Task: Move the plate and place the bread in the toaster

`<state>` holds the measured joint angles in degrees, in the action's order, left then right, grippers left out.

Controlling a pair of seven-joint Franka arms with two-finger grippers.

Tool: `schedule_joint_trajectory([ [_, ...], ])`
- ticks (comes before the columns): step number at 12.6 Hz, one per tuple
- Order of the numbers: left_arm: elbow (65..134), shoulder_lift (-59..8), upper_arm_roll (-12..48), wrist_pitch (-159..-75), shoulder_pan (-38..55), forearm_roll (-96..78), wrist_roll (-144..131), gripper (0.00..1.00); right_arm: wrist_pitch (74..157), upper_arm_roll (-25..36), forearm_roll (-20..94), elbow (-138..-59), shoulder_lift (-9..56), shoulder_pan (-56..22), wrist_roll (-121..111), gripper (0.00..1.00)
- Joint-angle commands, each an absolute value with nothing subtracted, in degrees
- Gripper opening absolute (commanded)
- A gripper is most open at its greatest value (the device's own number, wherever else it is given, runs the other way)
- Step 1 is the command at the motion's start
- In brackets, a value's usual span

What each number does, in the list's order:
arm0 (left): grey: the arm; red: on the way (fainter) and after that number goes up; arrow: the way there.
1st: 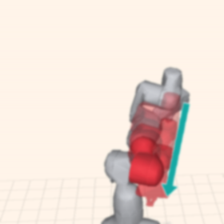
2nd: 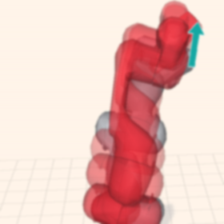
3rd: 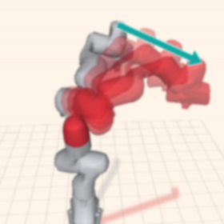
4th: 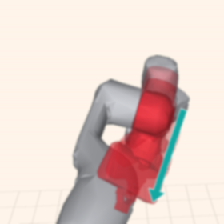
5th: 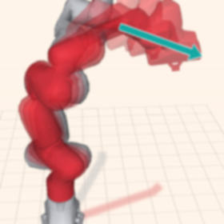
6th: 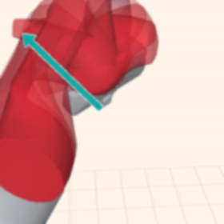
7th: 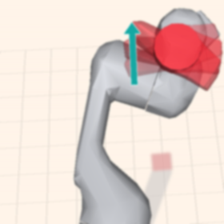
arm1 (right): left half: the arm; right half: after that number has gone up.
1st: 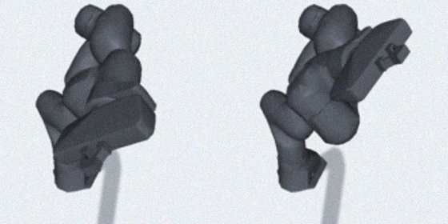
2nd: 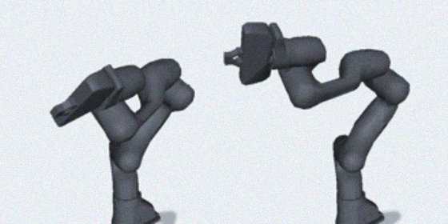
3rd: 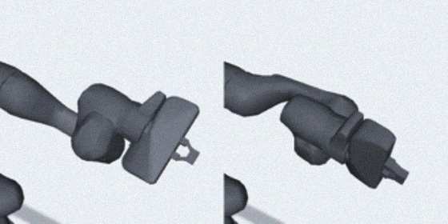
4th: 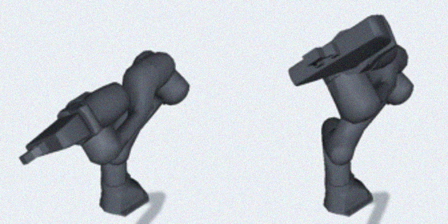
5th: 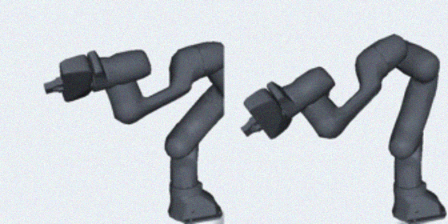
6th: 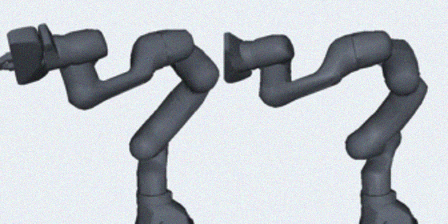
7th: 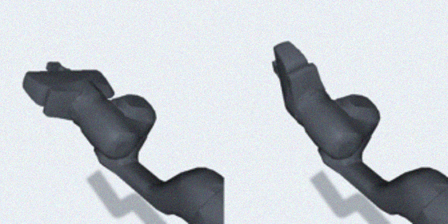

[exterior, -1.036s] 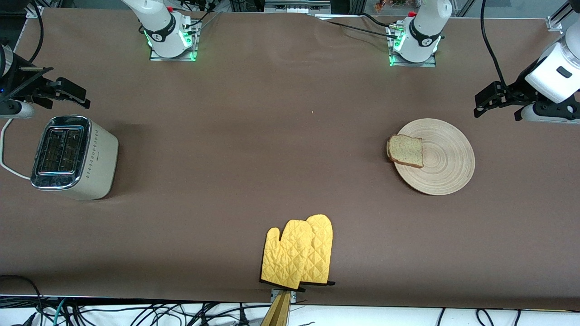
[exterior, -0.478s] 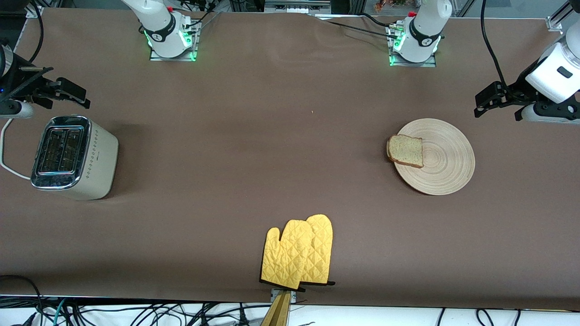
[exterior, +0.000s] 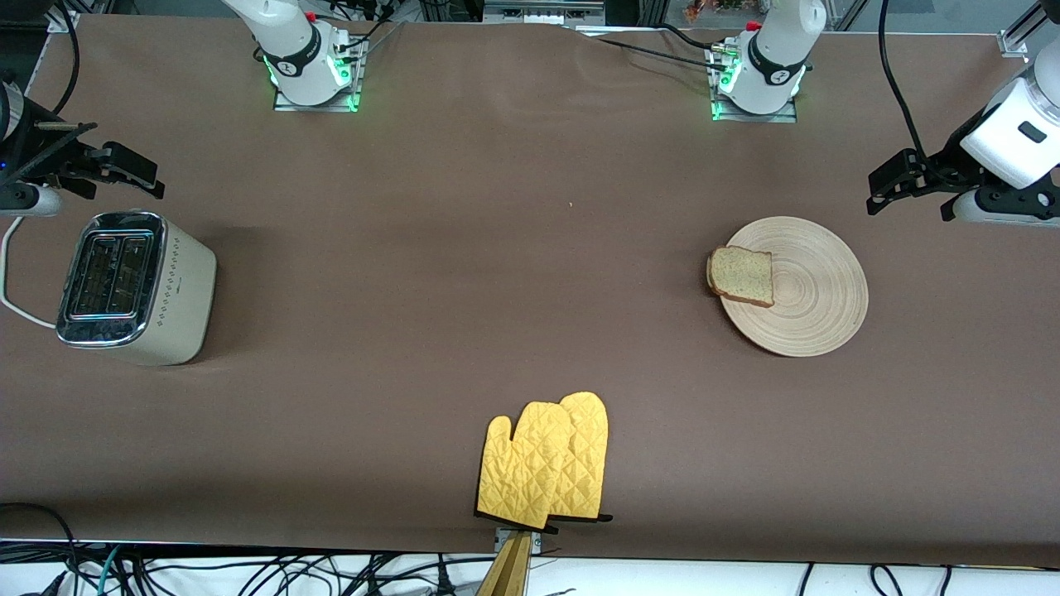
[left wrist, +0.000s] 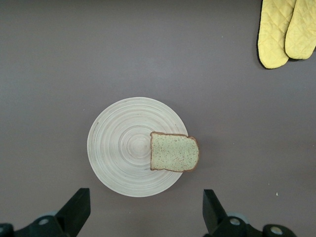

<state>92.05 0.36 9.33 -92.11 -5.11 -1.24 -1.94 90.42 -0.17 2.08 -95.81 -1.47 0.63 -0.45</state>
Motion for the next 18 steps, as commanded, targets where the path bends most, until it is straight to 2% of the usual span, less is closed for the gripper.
schedule_joint_trajectory([
  [1,90.2,-0.4,9.6,-90.6,-5.3,-0.4,-2.5,1.0,89.2,-0.4,2.0,-94.7,-1.5,1.0,-0.3,1.0],
  [7,90.3,-0.4,9.6,-90.6,-5.4,-0.4,-1.9,1.0,89.2,-0.4,2.0,-94.7,-1.5,1.0,-0.4,1.0],
  [10,90.2,-3.2,9.3,-90.7,-5.9,0.6,-2.1,1.0,89.2,-0.4,1.9,-94.7,-1.5,1.0,-0.4,1.0],
  [13,95.3,-6.0,8.4,-93.2,-6.5,6.2,-1.9,1.0,89.2,-0.4,1.9,-94.7,-1.5,0.9,-0.4,1.0],
  [18,103.7,-6.8,-1.2,-100.0,-8.4,-0.2,7.4,1.0,89.2,-0.4,1.9,-94.7,-1.5,0.9,-0.5,1.0],
])
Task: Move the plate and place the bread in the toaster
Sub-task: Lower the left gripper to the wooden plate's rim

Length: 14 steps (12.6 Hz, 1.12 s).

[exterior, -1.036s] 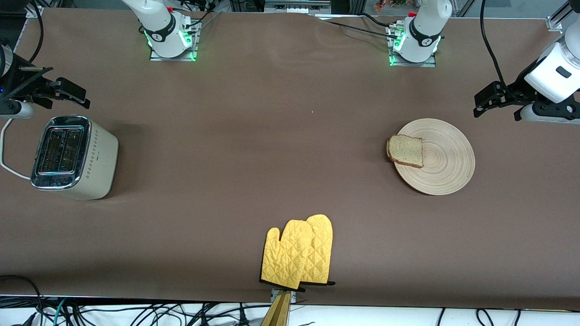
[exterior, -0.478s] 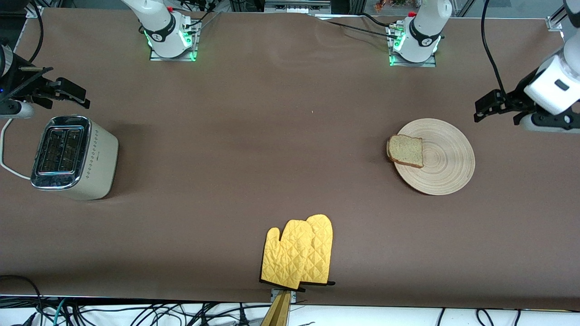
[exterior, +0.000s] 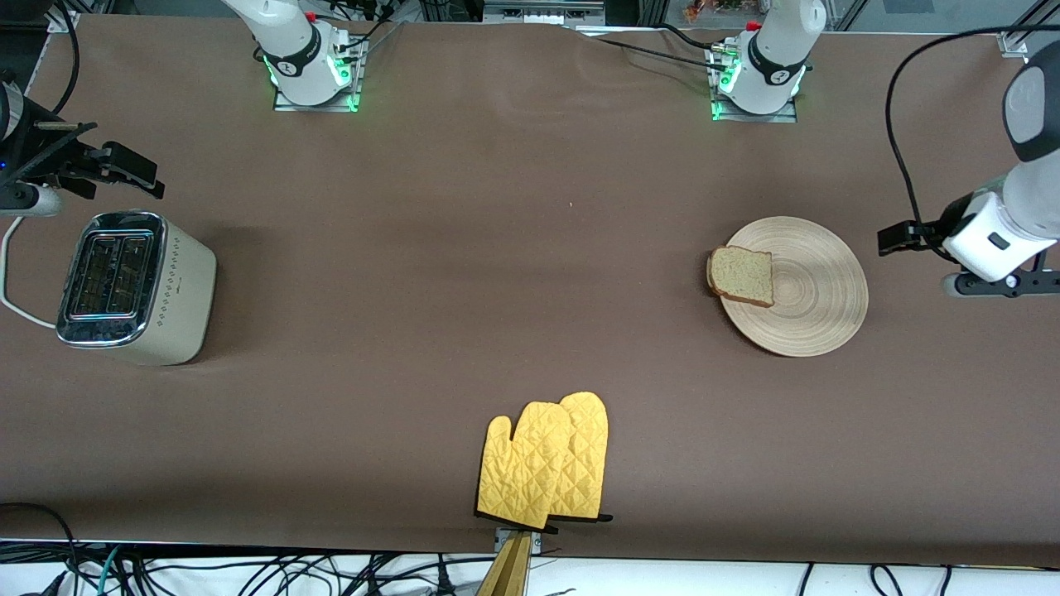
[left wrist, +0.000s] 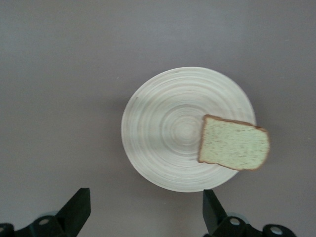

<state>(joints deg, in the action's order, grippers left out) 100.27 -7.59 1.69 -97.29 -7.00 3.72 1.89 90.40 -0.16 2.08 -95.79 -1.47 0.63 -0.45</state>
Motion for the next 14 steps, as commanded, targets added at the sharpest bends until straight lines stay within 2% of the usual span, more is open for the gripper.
schedule_joint_trajectory([
  [1,104.1,-9.5,-3.1,-101.2,-9.2,-3.7,11.3,1.0,89.2,-0.4,2.0,-94.7,-1.5,0.9,-0.5,1.0],
  [8,103.4,-30.3,-4.7,-106.0,-22.7,-21.9,44.9,1.0,89.3,-0.4,2.0,-94.7,-1.5,0.9,-0.4,1.0],
  [14,102.7,-38.3,-4.2,-105.4,-24.6,-32.2,50.1,1.0,89.3,-0.4,2.1,-94.7,-1.5,0.9,-0.4,1.0],
])
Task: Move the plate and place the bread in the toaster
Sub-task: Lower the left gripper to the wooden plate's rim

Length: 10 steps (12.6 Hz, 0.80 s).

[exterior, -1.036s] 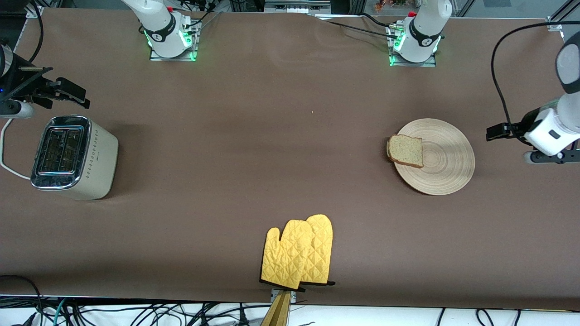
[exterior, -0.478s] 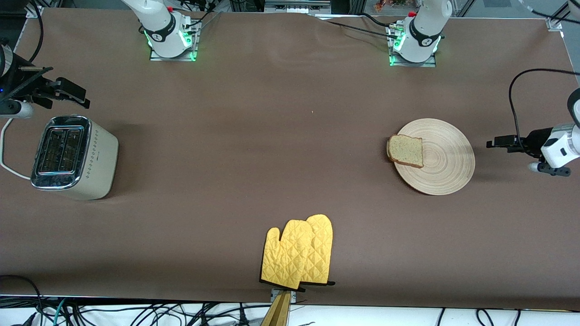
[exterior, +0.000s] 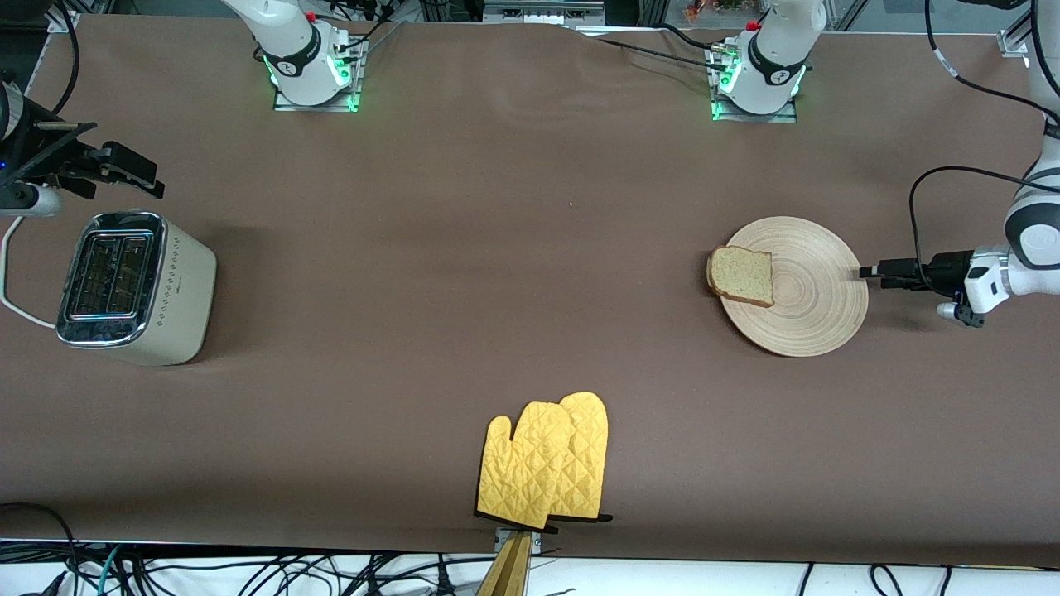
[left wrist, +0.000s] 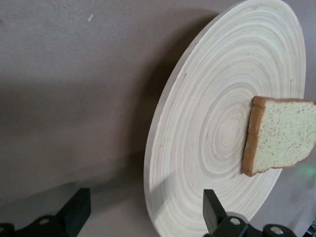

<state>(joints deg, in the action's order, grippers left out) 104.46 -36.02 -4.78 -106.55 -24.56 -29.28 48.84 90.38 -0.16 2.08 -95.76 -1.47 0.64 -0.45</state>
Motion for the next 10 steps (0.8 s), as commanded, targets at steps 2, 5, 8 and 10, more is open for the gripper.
schedule_joint_trajectory([
  [2,103.2,-39.0,-4.0,-105.3,-24.3,-34.3,49.7,1.0,89.3,-0.4,2.1,-94.7,-1.5,0.9,-0.4,1.0],
  [5,103.3,-39.5,-4.0,-104.2,-24.0,-34.3,49.5,0.58,89.3,-0.4,2.0,-94.7,-1.5,0.9,-0.4,1.0],
  [8,104.0,-40.2,-3.3,-104.2,-24.0,-34.5,49.4,0.3,89.2,-0.4,2.0,-94.7,-1.5,0.9,-0.4,1.0],
  [10,104.6,-40.2,-3.0,-104.2,-23.9,-35.5,49.4,0.16,89.2,-0.4,2.1,-94.7,-1.5,0.9,-0.4,1.0],
])
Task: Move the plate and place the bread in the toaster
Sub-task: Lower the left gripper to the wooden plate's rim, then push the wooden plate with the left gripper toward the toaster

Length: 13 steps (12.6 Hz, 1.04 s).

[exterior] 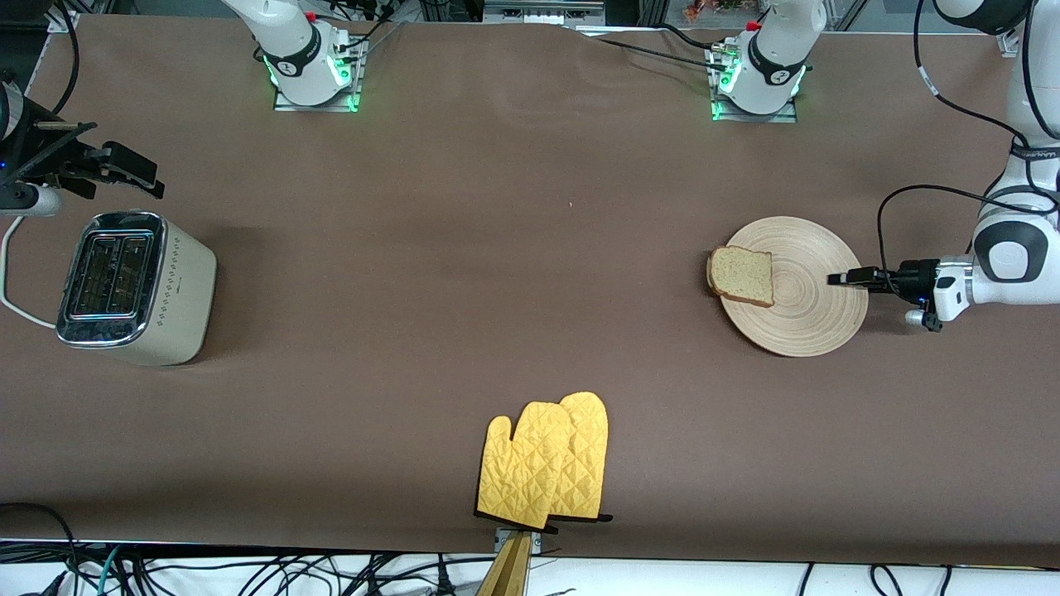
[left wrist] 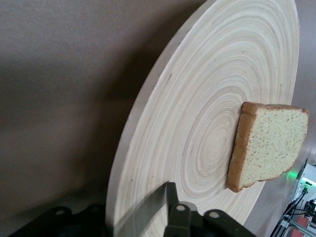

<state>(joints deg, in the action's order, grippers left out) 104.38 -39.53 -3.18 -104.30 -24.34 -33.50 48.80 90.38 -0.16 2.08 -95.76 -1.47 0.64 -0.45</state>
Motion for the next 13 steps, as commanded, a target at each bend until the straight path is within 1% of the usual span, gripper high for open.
schedule_joint_trajectory([
  [1,104.9,-40.2,-2.3,-104.2,-23.9,-35.6,49.4,0.05,89.2,-0.4,2.0,-94.7,-1.5,0.9,-0.4,1.0],
  [2,104.9,-40.2,-2.1,-104.2,-24.0,-35.6,49.5,0.0,89.2,-0.4,2.1,-94.7,-1.5,0.9,-0.4,1.0],
  [5,104.9,-40.0,-1.8,-104.2,-23.9,-35.5,50.1,0.0,89.2,-0.4,2.1,-94.7,-1.5,0.9,-0.4,1.0],
  [8,104.4,-39.3,2.8,-103.6,-24.2,-35.6,50.1,0.0,89.2,-0.4,2.1,-94.7,-1.5,1.0,-0.4,1.0],
  [13,103.9,-37.4,6.6,-101.4,-24.0,-44.5,49.7,0.0,89.2,-0.4,2.0,-94.7,-1.5,0.9,-0.4,1.0],
])
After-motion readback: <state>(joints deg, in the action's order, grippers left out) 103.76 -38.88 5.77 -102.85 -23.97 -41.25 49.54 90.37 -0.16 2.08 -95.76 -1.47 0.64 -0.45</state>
